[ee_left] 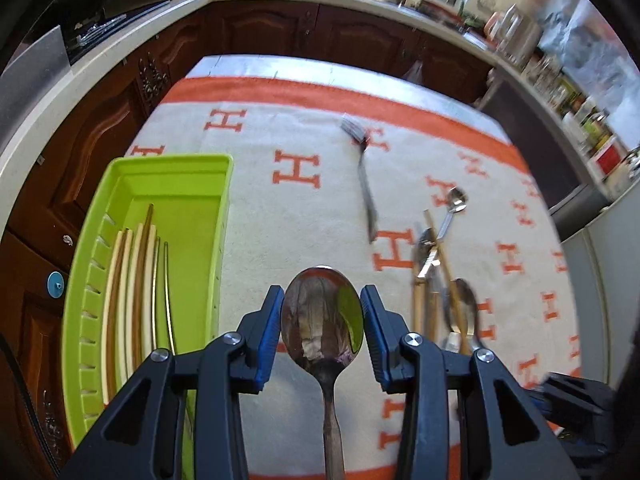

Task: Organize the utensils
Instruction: 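Lift the silver spoon with the left tool and carry it toward the green tray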

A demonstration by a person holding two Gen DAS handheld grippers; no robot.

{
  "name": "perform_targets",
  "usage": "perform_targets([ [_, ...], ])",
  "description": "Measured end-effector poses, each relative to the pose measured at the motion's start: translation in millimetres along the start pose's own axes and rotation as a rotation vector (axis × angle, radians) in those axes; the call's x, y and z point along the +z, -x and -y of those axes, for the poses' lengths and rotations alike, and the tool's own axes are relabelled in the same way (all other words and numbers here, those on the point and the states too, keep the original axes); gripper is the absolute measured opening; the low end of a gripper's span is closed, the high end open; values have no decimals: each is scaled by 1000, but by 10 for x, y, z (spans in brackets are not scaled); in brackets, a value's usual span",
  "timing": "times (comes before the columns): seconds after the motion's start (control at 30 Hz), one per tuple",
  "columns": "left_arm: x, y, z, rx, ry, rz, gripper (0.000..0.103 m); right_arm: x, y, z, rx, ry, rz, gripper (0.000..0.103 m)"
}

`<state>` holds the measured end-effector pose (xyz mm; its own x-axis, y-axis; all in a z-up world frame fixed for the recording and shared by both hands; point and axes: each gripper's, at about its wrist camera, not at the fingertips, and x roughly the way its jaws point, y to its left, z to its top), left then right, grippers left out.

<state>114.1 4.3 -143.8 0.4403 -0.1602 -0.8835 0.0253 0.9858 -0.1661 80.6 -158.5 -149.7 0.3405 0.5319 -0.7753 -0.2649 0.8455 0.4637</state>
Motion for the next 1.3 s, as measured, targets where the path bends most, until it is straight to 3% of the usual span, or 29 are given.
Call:
perform_targets([
  [0.27,-68,-495,144,63,-56,-84,37,-6,153,269,-64,-49,34,15],
  [0.43,-74,-506,176,58,-100,-73,38,-26,176,387,-69,-73,35,15],
  [0.6,-99,-479,181,-52,-172,-93,61,-24,162,424,-68,-80,38,15],
  [0.8,-98,-453,119,-218,-177,-135,66,-20,175,441,-77,-80,48,15],
  [0.83,-87,-448,87,-232,-170,-141,64,-21,178,448,-77,-83,51,15],
  [0.9,-65,-449,64,-225,-180,-144,49,-19,174,479,-74,-91,54,15],
  [1.0,-53,-461,13,-222,-189,-141,37,-22,169,514,-74,-102,56,15],
  [1.13,-65,-458,13,-193,-197,-127,32,-20,158,547,-74,-108,56,15],
  [1.2,-81,-467,89,-157,-222,-117,6,-18,151,553,-72,-110,54,15],
  [1.3,-102,-432,140,-121,-214,-95,3,-16,157,547,-76,-111,56,15],
])
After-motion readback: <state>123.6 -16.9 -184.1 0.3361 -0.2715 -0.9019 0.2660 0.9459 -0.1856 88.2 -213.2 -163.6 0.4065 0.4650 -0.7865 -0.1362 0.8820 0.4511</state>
